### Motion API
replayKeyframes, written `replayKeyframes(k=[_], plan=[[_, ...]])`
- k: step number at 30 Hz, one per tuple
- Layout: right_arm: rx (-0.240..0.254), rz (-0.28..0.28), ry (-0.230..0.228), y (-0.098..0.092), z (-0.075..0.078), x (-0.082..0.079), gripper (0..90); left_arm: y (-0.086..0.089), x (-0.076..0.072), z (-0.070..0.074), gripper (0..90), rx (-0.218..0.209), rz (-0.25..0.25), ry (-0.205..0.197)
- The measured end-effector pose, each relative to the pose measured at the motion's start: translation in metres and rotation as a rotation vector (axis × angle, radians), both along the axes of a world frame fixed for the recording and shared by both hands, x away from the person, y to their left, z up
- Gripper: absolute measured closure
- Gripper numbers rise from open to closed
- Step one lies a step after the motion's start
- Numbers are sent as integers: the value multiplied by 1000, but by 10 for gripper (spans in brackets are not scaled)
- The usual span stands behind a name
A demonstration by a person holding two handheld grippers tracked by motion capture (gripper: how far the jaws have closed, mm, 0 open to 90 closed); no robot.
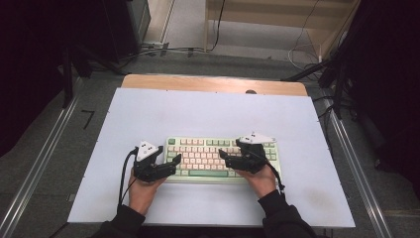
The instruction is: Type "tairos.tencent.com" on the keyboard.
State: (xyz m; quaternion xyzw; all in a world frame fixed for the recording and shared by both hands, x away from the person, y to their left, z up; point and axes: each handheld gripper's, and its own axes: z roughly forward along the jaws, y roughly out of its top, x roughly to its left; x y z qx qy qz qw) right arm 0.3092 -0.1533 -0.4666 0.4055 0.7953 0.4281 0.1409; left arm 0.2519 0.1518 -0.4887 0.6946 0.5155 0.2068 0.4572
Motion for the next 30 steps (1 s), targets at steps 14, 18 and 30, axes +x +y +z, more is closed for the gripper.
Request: replayKeyframes(k=[14, 18, 30], plan=[[6, -21, 7, -4, 1, 1, 224, -4, 1, 1, 259, -6, -4, -7], [6, -28, 11, -5, 1, 1, 225, -6, 1, 2, 269, -13, -4, -15], [6, -34, 6, -7, 2, 1, 234, -16, 6, 7, 592, -47, -67, -37]])
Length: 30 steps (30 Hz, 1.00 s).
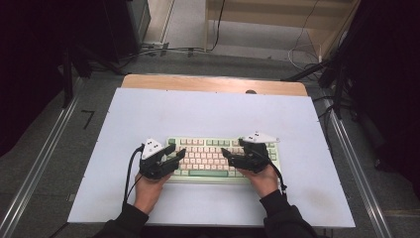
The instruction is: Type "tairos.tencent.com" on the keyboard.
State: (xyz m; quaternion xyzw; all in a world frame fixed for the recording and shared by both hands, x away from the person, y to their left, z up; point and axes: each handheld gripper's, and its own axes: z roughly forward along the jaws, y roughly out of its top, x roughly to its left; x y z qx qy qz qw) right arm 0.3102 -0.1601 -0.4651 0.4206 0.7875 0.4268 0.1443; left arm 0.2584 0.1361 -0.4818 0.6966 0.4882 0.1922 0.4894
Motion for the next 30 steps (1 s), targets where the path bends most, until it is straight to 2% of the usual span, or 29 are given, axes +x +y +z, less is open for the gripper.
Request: replayKeyframes(k=[6, 10, 15, 20, 28, 30], plan=[[1, -5, 3, -1, 0, 0, 238, -7, 7, 0, 812, -21, -48, 5], [-1, -5, 6, 0, -1, 1, 239, -13, 10, 2, 899, -17, -59, 2], [-1, -5, 7, -1, -1, 1, 242, -26, 15, 3, 900, 17, -77, -3], [0, -4, 5, -1, -1, 1, 242, -37, 21, -2, 900, 57, -78, 17], [3, -9, 4, -4, 0, 1, 242, -45, 24, -4, 900, 85, -74, 48], [2, -11, 5, -4, 0, 0, 242, -45, 24, -4, 900, 82, -75, 57]])
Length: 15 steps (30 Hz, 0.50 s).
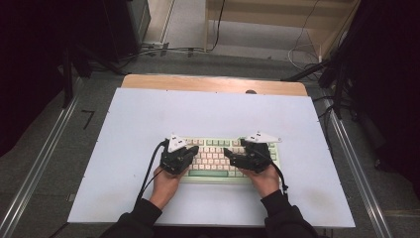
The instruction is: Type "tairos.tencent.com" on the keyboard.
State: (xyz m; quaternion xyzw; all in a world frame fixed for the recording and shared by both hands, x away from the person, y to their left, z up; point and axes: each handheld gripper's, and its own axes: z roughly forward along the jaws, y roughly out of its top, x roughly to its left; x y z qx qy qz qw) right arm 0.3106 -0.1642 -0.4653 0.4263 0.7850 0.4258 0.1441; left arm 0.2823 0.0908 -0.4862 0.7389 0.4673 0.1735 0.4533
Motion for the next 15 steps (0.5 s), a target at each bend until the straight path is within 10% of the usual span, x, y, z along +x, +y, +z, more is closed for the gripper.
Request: replayKeyframes(k=[15], plan=[[-2, 4, 3, 1, -1, 0, 243, -3, 3, -4, 900, 27, -8, 47]])
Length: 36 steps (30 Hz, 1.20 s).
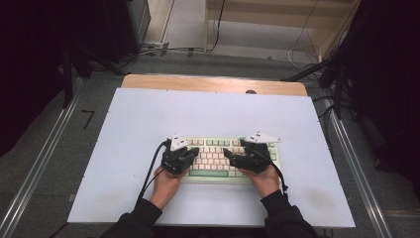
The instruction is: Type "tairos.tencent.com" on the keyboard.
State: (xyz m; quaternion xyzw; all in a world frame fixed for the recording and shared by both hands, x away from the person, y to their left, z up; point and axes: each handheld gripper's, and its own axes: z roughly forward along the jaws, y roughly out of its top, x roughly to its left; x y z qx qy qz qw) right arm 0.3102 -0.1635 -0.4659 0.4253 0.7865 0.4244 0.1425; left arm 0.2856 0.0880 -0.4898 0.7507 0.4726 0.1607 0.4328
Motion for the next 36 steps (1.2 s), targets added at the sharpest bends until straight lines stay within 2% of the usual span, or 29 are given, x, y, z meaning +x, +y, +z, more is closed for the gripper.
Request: replayKeyframes(k=[21, 22, 24, 25, 28, 31, 33, 36], plan=[[-7, 7, 1, 2, -1, 0, 248, -3, 4, -2, 900, 27, -10, 53], [-8, 8, 1, 2, -1, 0, 249, -3, 4, -1, 900, 13, -9, 55], [-8, 7, 3, 2, -1, 0, 249, 0, 2, 4, 900, -37, -18, 33], [-7, 7, 2, 2, -1, 0, 249, 1, 1, 8, 858, -61, -21, 13], [-6, 6, 2, 1, -1, 0, 249, 8, -2, 18, 643, -108, -20, -23], [-9, 4, 2, 0, -1, 0, 248, 17, -2, 21, 444, -131, -6, -14], [-11, 4, 0, 0, -1, 0, 248, 24, -3, 22, 386, -137, 6, -9], [-11, 5, -1, 0, -1, -1, 248, 38, -7, 22, 380, -169, 40, -5]])
